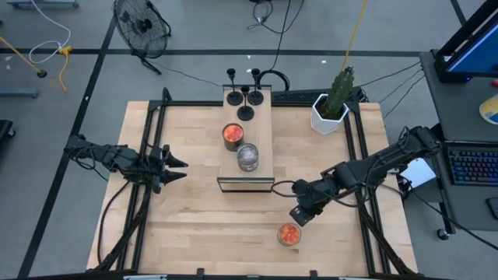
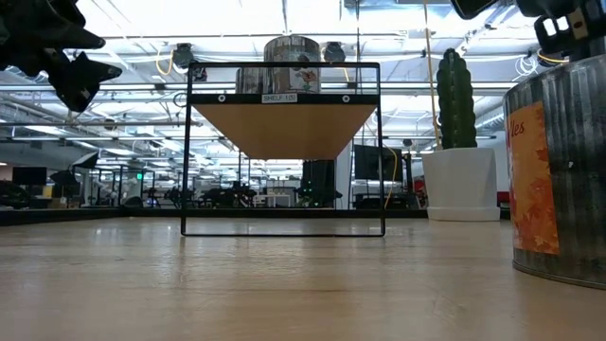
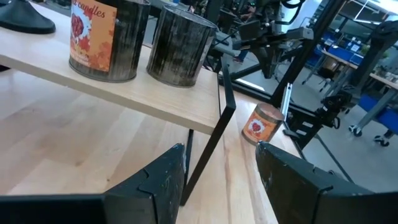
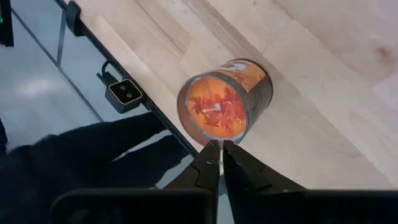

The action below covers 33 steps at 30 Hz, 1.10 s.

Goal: Pick & Place candle stick holders
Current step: Put the orange scented candle on the shelf

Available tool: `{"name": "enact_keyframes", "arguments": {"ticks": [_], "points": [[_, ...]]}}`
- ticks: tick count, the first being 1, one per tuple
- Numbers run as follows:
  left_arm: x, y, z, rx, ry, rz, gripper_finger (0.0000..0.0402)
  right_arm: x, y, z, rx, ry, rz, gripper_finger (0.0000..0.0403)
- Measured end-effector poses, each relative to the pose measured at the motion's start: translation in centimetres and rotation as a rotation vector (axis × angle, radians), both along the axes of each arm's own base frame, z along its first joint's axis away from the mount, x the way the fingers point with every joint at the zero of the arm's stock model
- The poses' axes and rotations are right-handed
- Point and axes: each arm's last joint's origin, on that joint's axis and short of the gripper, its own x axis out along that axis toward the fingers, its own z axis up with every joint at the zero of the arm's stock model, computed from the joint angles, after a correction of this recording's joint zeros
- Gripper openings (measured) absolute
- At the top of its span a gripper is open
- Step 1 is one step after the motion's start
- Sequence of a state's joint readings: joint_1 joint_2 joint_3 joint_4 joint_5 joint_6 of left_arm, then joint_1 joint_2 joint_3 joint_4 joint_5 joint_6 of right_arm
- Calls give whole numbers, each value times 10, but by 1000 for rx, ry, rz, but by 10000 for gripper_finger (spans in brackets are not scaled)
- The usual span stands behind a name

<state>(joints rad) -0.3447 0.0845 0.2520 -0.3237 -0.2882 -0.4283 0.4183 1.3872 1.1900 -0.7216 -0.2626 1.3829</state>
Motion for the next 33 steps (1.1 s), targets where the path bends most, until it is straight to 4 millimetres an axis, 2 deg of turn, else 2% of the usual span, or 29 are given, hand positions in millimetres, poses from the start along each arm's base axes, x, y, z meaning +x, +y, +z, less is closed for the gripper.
{"name": "enact_keyframes", "arguments": {"ticks": [6,12,17,28,33], "points": [[0,0,0,10,0,-2,203,-2,3,-2,-10,5,-13,71],[0,0,0,33,-1,-5,202,-7,4,-20,-48,38,-20,140],[0,0,0,41,-1,-7,202,-9,4,-32,32,63,-24,178],[0,0,0,63,-2,-10,202,-10,3,-57,102,80,-119,175],[0,0,0,59,-2,-10,202,-10,3,-61,116,68,-128,171]]}}
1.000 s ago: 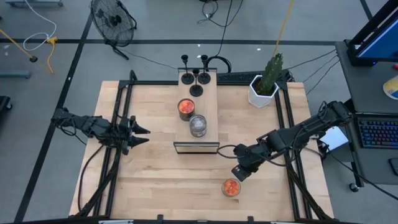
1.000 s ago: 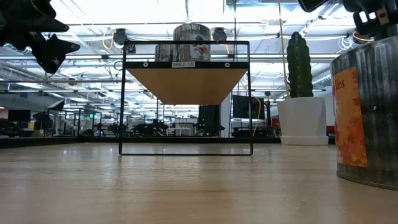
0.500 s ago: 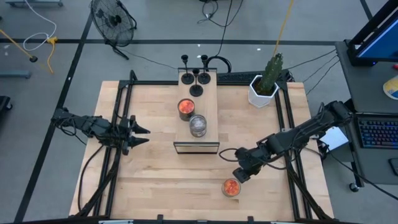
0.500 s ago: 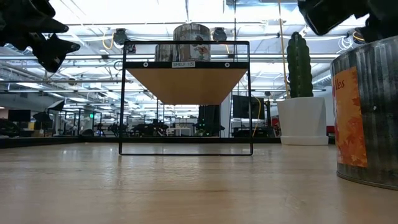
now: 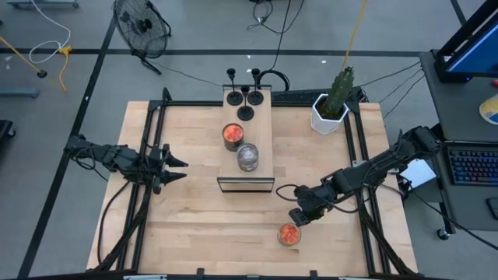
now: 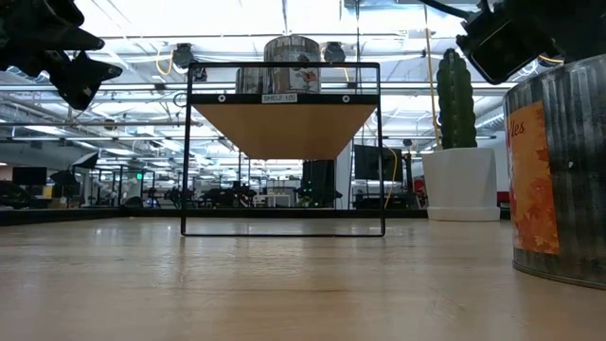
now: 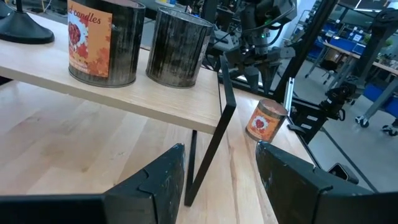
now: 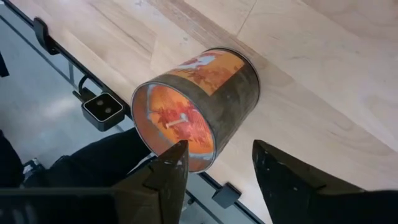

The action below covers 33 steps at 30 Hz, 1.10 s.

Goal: Pick & Place candle stick holders
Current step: Put the orange scented candle on the shelf

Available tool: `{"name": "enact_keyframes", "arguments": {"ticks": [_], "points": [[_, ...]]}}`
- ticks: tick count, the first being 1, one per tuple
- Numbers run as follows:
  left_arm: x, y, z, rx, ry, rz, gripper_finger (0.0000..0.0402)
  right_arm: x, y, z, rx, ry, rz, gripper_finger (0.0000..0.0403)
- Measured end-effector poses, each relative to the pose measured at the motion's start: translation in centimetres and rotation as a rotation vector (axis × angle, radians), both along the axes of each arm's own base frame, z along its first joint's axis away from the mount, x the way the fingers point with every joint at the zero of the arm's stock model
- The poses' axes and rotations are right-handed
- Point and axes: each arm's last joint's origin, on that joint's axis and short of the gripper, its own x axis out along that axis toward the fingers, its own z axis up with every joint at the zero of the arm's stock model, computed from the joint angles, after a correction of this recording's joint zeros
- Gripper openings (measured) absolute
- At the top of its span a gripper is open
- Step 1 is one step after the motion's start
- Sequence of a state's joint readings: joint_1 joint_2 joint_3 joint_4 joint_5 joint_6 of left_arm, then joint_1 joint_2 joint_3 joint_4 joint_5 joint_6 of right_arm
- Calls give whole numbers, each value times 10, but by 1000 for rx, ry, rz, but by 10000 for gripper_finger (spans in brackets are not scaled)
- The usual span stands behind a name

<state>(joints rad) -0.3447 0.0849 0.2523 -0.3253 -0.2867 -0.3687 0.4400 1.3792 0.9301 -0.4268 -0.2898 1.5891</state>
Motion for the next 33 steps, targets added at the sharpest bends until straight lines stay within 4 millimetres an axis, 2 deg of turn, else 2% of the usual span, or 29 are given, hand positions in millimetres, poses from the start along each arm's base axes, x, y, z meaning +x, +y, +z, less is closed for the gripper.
{"name": "enact_keyframes", "arguments": {"ticks": [18,25,33], "points": [[0,0,-2,12,20,-1,202,-3,10,-2,-47,-11,-72,171],[0,0,-2,11,20,1,203,-3,21,-15,-63,45,-54,171],[0,0,-2,12,20,1,202,-1,22,-25,-100,75,-36,171]]}}
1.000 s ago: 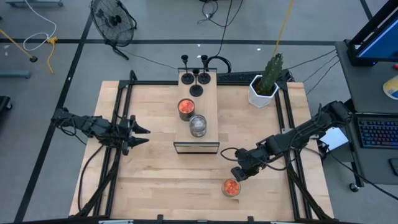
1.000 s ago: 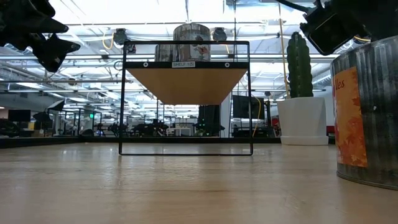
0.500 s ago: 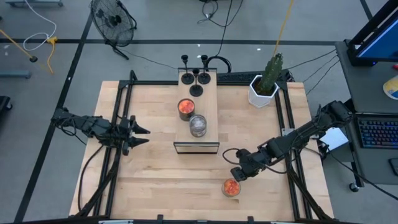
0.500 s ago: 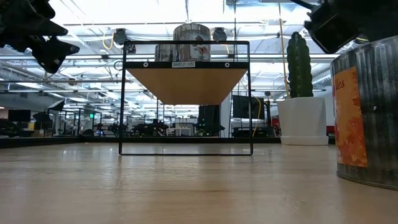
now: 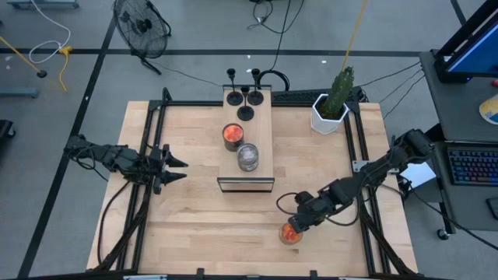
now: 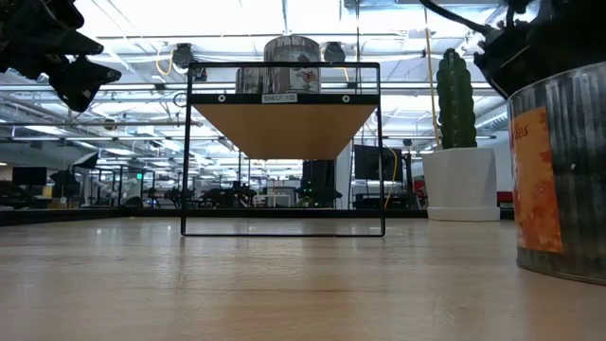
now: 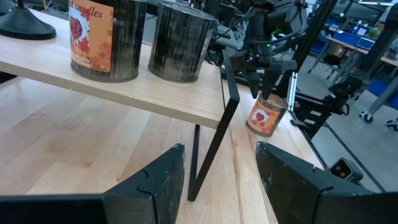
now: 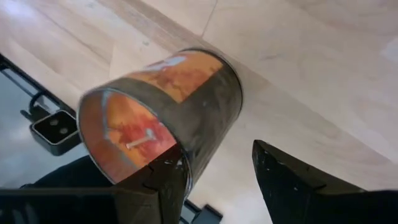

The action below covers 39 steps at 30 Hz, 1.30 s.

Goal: Pick & Place candle stick holders
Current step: Put the orange scented candle on the shelf

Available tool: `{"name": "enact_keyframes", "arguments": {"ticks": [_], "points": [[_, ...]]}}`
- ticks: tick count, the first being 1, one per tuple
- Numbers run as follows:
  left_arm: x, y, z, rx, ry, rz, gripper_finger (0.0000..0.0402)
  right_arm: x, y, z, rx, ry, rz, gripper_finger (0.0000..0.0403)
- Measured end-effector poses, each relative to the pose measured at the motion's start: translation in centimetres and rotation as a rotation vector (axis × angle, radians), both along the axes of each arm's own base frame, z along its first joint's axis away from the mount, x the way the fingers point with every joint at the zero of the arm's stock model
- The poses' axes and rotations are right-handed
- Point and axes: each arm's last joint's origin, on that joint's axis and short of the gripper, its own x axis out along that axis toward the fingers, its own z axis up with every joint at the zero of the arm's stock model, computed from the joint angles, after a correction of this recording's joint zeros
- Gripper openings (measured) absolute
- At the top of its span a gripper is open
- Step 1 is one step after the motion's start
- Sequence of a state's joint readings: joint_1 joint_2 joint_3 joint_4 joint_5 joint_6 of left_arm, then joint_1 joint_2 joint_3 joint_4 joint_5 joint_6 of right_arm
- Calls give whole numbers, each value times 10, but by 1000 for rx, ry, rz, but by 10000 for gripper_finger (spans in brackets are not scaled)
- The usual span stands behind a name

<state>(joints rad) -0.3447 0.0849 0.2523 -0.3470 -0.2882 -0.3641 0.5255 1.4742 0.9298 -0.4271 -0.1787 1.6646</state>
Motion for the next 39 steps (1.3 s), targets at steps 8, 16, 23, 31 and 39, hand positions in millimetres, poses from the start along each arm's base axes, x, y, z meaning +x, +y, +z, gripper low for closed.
{"name": "enact_keyframes", "arguments": {"ticks": [8,16,23,31,39], "points": [[0,0,0,-4,1,1,202,0,0,1,1,-7,4,169],[0,0,0,-3,1,0,202,0,0,0,-2,1,3,133],[0,0,0,-3,1,0,202,0,-1,0,-23,-11,-11,69],[0,0,-1,1,12,-1,203,1,-1,0,-28,-22,10,5],[0,0,-2,5,23,-1,202,1,-3,4,-17,-33,5,2]]}}
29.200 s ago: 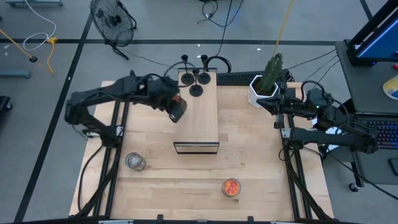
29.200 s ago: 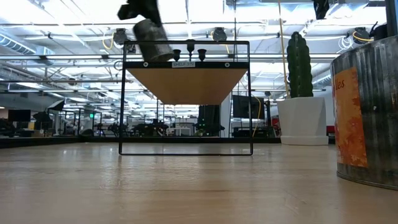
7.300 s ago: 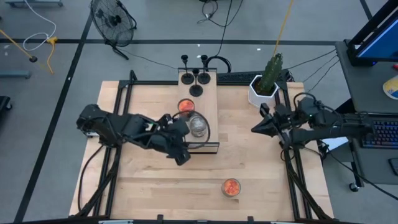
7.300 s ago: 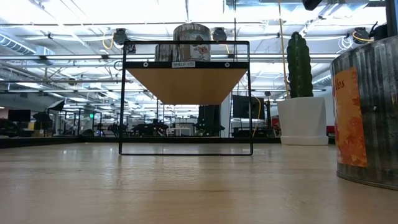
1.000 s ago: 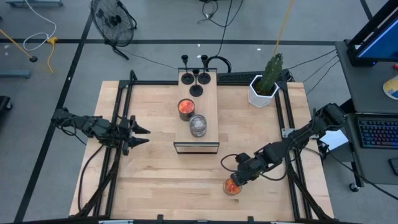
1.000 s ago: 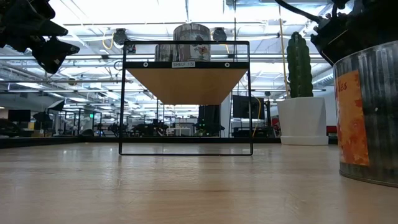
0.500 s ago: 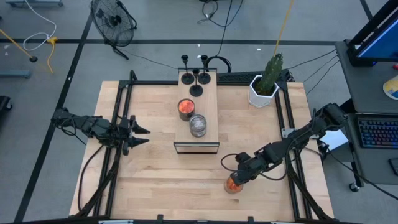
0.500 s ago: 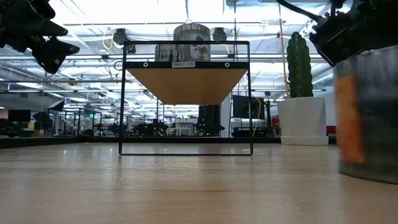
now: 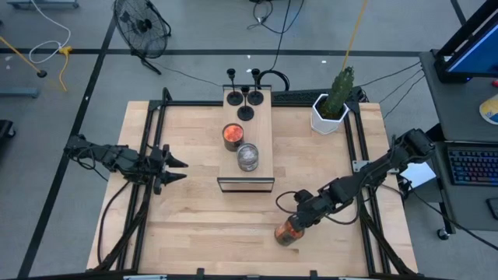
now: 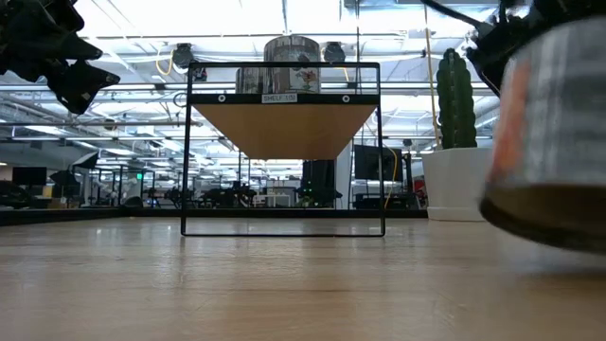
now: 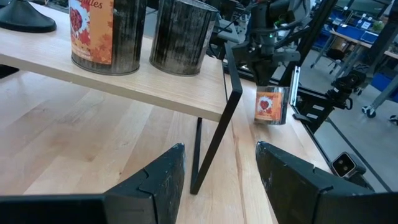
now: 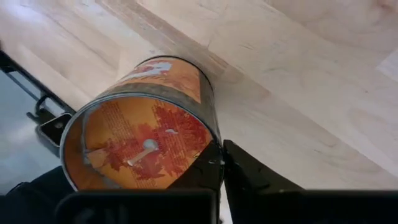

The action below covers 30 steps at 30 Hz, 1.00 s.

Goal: Pick & Place candle stick holders
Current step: Put the orange scented candle on the shelf

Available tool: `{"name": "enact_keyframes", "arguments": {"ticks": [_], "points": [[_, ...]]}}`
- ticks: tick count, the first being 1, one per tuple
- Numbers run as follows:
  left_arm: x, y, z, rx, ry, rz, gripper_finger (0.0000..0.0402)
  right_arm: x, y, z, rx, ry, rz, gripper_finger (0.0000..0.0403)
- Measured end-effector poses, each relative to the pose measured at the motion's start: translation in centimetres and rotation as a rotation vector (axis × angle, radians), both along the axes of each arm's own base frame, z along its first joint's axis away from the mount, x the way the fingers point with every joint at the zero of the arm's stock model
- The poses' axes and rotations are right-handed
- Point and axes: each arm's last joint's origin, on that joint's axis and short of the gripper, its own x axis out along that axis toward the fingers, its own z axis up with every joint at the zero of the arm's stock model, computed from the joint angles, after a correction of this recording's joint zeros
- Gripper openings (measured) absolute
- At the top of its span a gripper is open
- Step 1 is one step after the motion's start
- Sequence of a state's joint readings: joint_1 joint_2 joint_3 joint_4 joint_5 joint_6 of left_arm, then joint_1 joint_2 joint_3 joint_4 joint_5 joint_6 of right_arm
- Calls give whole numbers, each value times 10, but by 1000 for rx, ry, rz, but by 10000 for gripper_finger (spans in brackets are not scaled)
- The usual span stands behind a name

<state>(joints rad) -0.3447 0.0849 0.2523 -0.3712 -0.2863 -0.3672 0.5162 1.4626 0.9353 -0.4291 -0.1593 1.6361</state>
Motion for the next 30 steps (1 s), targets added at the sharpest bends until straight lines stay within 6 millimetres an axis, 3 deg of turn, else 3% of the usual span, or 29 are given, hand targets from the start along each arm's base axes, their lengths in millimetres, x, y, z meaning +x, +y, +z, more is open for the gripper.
{"name": "enact_keyframes", "arguments": {"ticks": [8,16,25,30], "points": [[0,0,0,0,0,0,202,17,-5,32,-13,-119,58,1],[0,0,0,-1,0,1,202,21,-23,90,-132,-82,152,1],[0,0,0,-2,-1,3,203,11,-72,164,-409,-58,243,0],[0,1,0,3,-4,41,202,3,-114,189,-553,-20,311,0]]}}
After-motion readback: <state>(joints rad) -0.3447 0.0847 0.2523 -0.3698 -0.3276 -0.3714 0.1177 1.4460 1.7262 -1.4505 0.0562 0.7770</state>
